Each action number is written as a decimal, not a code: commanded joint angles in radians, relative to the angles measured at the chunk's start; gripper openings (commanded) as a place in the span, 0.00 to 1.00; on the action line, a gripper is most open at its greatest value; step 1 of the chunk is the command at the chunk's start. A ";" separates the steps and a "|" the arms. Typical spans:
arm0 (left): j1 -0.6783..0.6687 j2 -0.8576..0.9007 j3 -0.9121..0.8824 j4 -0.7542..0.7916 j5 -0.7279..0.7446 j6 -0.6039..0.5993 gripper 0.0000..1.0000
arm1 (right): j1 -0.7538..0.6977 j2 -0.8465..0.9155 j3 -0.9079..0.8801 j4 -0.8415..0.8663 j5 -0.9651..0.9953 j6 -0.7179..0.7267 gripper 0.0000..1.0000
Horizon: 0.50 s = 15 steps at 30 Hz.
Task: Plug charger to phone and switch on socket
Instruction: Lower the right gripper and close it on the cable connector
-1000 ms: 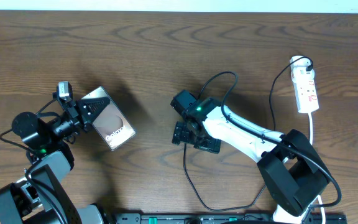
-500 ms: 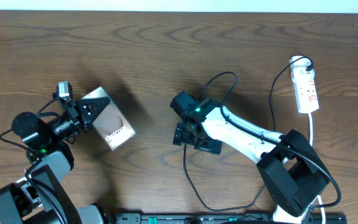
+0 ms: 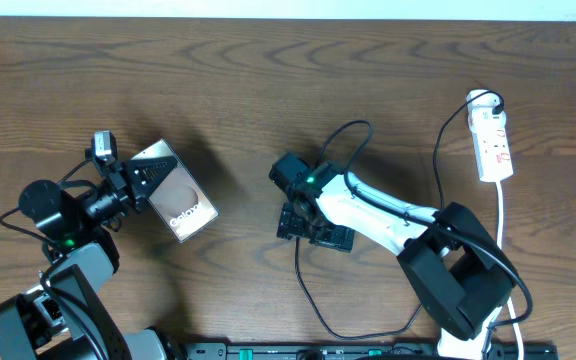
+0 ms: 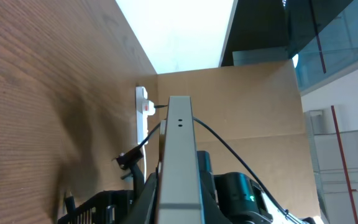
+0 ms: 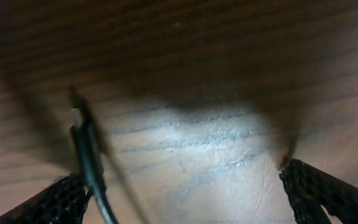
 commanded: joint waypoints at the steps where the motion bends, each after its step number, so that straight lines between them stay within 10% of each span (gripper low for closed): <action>1: 0.006 -0.012 0.016 0.012 0.013 0.013 0.07 | 0.007 0.017 0.012 0.003 0.013 0.017 0.98; 15: 0.006 -0.012 0.016 0.012 0.013 0.013 0.07 | -0.038 0.019 0.012 -0.052 0.046 0.055 0.91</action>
